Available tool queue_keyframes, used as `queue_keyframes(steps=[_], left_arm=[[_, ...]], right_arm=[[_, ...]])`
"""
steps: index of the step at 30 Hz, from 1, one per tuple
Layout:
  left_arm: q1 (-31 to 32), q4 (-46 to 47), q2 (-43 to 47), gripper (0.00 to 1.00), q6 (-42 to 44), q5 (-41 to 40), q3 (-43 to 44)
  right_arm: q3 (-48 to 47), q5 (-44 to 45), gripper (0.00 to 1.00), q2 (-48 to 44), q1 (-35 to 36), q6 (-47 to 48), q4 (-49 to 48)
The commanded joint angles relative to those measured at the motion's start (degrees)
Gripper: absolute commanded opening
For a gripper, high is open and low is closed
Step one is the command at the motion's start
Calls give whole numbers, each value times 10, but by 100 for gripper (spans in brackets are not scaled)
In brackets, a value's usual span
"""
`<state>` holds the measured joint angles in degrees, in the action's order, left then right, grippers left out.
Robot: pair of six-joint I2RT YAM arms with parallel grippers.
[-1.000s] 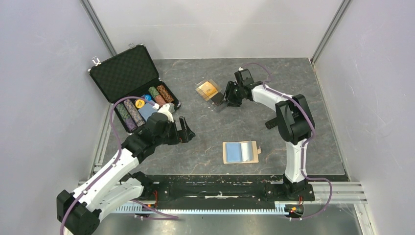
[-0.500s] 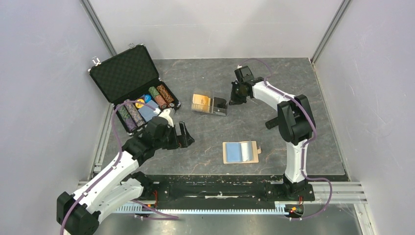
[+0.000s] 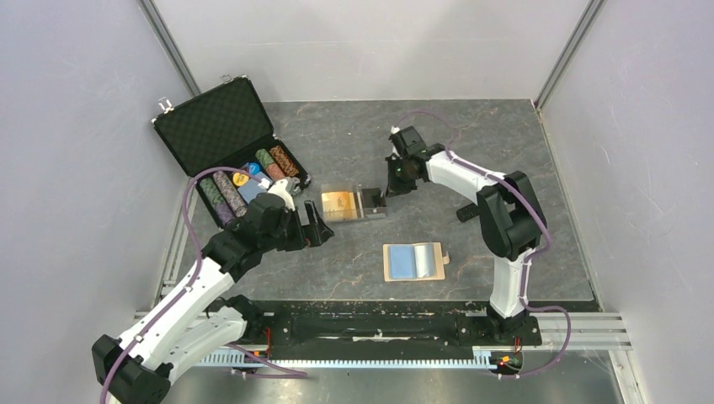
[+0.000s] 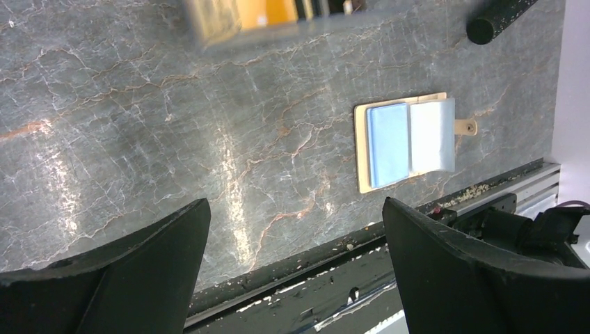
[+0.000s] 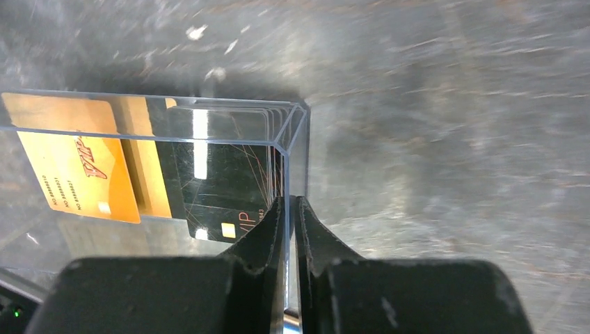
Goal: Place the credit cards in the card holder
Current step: Move the storage box to the center of the board.
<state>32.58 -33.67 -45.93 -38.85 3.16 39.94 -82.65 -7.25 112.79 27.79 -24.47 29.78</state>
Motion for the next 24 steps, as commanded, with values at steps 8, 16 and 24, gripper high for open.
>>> queue_keyframes(steps=[8,16,24], left_arm=[[-1,-14,-46,99,-23,9,56],[-1,12,-94,84,-11,24,16],[-2,41,-140,75,-15,27,-16]], right_arm=[[42,-48,10,-56,129,-78,-61],[179,-108,17,-122,154,-186,-217],[261,-143,46,-149,176,-253,-353]])
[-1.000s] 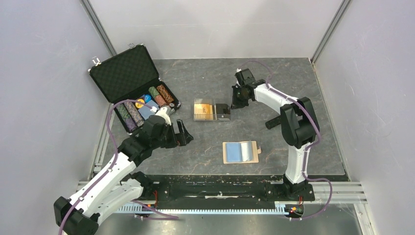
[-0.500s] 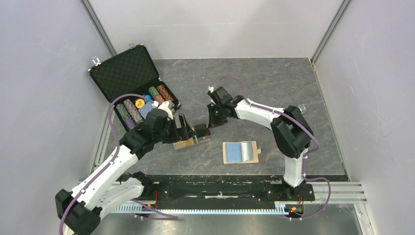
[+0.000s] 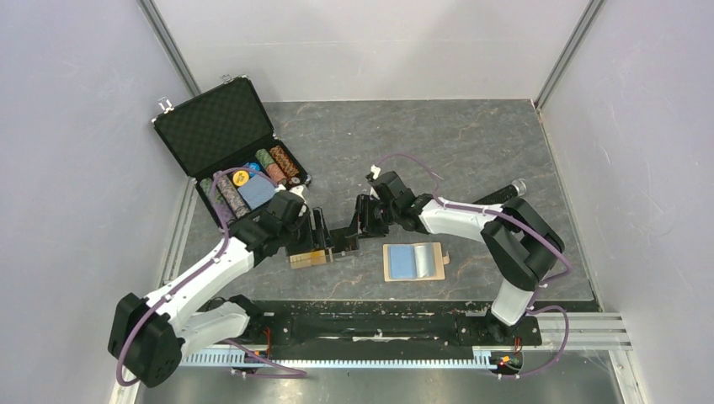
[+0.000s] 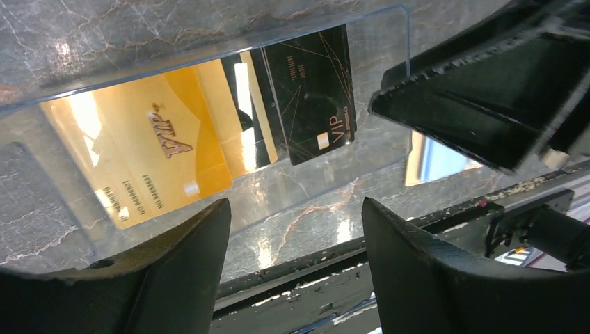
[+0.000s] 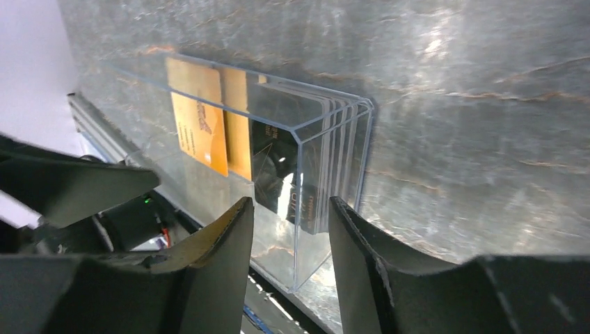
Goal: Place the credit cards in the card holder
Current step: Move the storage box to the center of the board.
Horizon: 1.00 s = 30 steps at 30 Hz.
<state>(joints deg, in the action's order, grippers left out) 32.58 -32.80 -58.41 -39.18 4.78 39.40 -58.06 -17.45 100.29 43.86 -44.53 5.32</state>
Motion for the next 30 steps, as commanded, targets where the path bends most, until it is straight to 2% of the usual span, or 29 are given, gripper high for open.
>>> queue_keyframes(steps=[1,8,17,20,26,30], left_arm=[[-2,35,-22,75,-12,10,-14],[-8,69,-69,64,-5,10,-34],[-20,68,-153,63,8,-3,-7],[-20,79,-174,61,11,17,2],[-18,120,-201,45,2,79,11],[-16,125,-198,44,2,92,15]], right_arm=[[21,-48,47,-24,18,-59,-124],[50,-67,46,-21,41,-92,-191],[73,-68,44,-30,41,-97,-215],[83,-71,42,-33,41,-104,-232],[102,-84,37,-34,41,-126,-276],[110,-90,37,-36,41,-136,-295]])
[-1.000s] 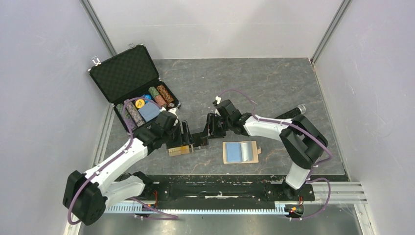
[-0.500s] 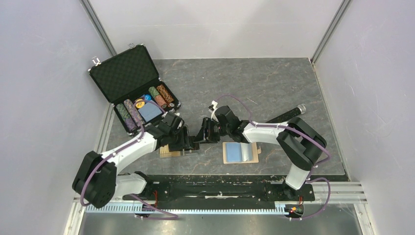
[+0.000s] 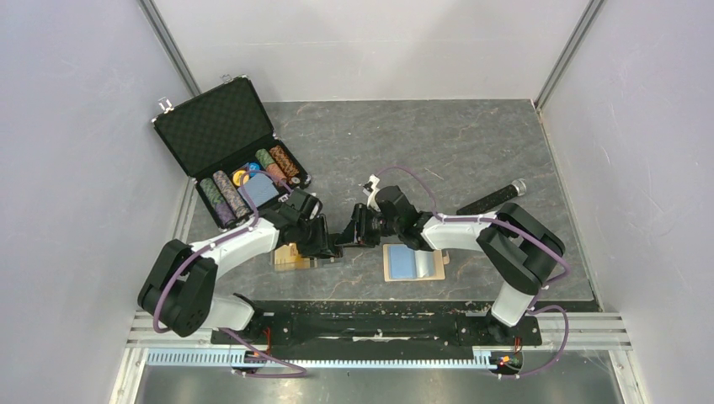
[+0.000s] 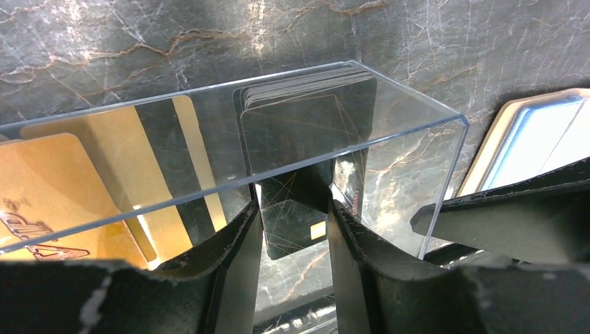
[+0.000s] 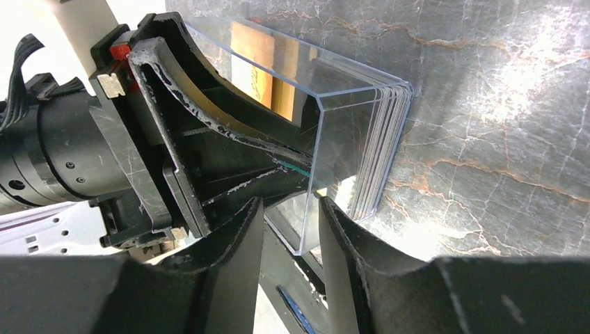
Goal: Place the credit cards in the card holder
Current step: Move the storage box to the center of the board.
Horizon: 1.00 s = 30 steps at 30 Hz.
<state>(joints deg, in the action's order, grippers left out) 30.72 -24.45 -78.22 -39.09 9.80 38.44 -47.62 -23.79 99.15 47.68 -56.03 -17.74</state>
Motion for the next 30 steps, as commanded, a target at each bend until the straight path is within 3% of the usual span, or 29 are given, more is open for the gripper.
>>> queue_keyframes(steps=[1,10,20,26,30], left_arm=[[2,39,2,45,5,43,26],[3,-61,37,64,20,-37,44],[2,-76,18,57,18,-61,50],[2,-49,-16,42,18,-46,54],[2,-57,-28,18,20,-51,61]], right_arm=[[5,-27,37,-25,3,-20,-64],[-12,-13,37,-30,3,9,-17],[-15,-17,37,-24,3,11,-14],[-15,-20,37,-20,4,13,-14],[-14,-22,37,-19,3,14,-13]])
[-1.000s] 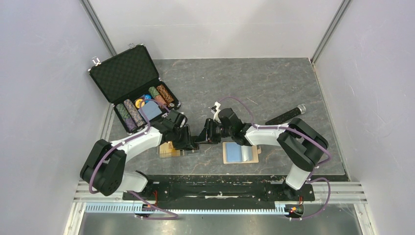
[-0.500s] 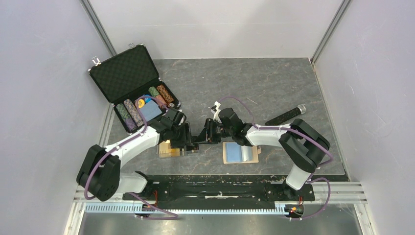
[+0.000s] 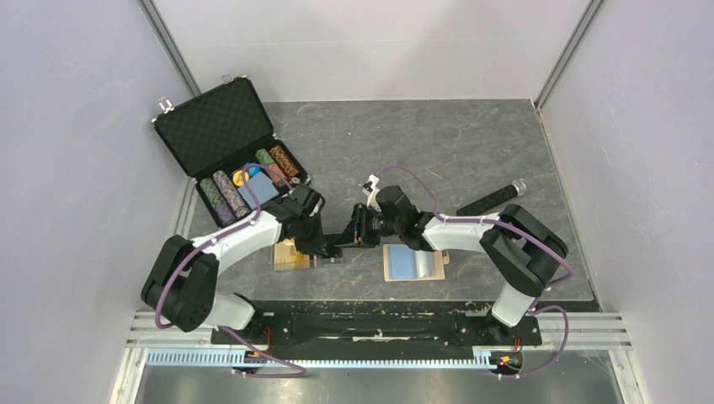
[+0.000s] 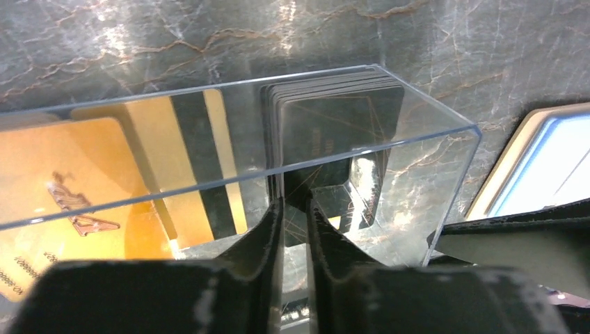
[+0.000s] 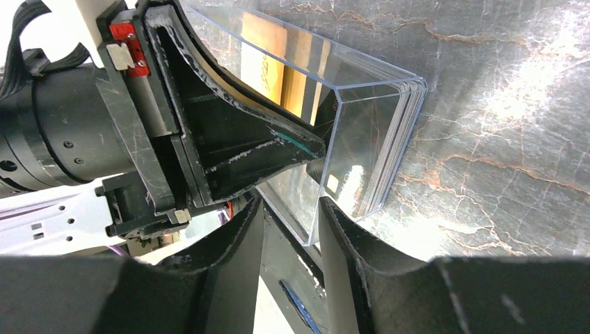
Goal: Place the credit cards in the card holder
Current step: Move the storage box to the center of the board, then pick up the credit card from the storage box.
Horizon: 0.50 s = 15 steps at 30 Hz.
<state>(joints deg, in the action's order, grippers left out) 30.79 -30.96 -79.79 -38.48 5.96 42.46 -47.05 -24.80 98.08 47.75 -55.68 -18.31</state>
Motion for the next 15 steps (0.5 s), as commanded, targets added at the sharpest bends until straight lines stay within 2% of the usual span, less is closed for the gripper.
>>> queue_keyframes(steps=[1,5,15], left_arm=[[1,4,-10,14,14,-21,22],[2,-25,5,8,15,-47,29],[4,-50,-1,8,30,-54,50]], right_arm=[[-20,-13,37,-8,2,10,-8],[-21,-13,37,-6,2,11,-8],[-21,-16,37,-2,2,11,-8]])
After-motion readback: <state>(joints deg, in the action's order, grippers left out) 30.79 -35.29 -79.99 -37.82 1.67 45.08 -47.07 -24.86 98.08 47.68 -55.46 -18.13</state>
